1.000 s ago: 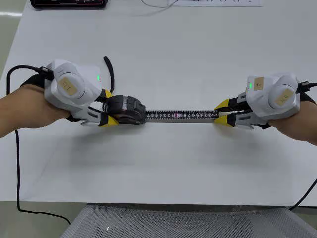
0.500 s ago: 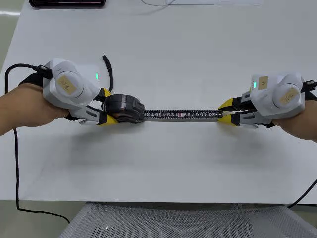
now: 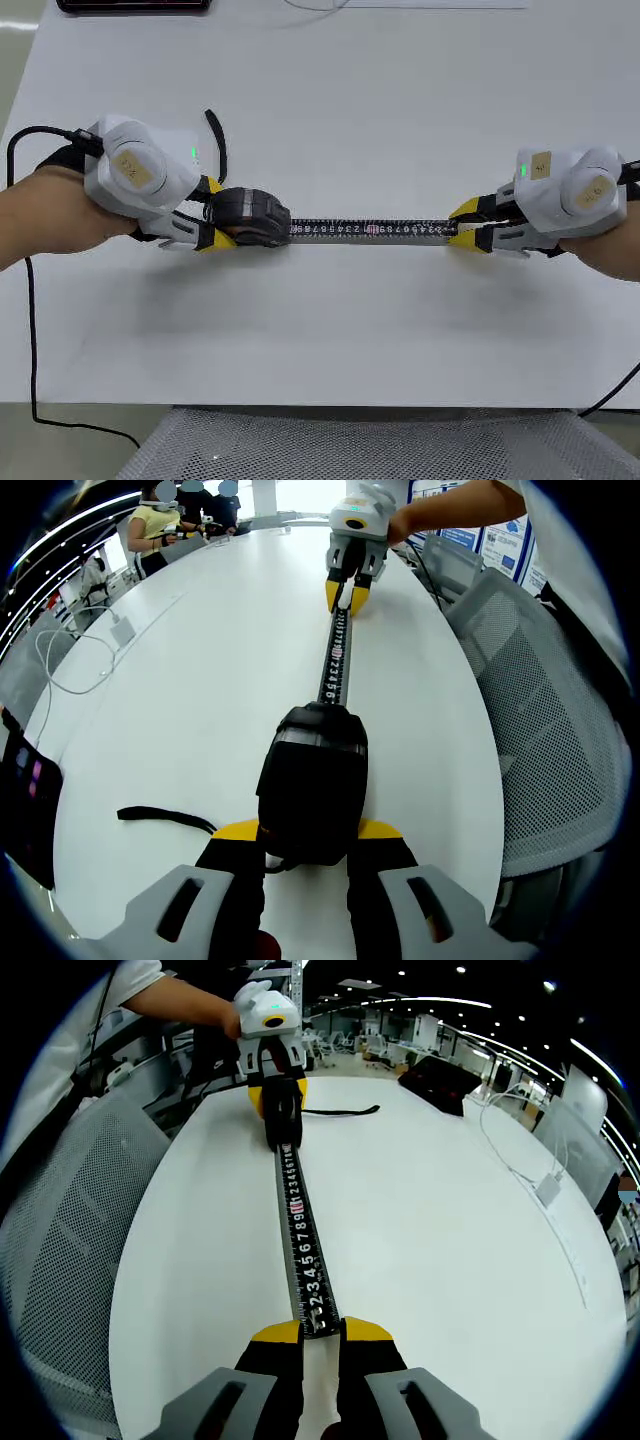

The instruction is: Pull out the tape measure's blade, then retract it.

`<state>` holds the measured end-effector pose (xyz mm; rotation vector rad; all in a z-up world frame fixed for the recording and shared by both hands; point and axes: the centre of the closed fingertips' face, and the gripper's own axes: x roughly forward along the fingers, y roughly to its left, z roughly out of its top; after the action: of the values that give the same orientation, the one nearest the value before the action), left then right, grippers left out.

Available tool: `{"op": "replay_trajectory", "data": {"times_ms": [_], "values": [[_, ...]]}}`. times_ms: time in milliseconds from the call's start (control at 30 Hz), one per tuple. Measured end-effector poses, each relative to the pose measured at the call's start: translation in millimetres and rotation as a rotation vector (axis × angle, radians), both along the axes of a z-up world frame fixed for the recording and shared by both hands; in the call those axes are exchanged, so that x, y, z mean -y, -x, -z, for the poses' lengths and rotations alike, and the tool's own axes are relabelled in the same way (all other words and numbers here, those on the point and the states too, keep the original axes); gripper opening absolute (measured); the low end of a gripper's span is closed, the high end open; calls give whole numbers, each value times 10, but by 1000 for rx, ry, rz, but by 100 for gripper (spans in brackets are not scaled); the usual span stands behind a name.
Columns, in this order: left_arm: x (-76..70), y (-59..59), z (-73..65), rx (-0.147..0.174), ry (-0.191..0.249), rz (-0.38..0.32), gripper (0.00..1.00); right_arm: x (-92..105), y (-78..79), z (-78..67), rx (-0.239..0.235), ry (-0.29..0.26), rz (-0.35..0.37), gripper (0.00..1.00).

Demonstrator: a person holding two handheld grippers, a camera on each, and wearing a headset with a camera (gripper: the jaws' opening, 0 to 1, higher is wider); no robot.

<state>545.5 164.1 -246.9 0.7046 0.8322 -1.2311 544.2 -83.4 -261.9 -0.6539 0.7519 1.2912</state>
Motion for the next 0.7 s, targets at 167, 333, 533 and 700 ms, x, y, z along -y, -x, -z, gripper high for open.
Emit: {"op": "replay_trajectory", "data": {"times_ms": [167,333,533,700], "values": [[0,3,0,0,0,0,26,46,-5,-7,3,7,1,8],[-1,3,3,0,-1,0,26,107,-21,-4,5,15,10,8],[3,4,-1,-1,1,0,26,177,-20,1,7,25,17,8],[3,5,1,0,-1,2,26,221,-19,4,6,29,21,8]]}}
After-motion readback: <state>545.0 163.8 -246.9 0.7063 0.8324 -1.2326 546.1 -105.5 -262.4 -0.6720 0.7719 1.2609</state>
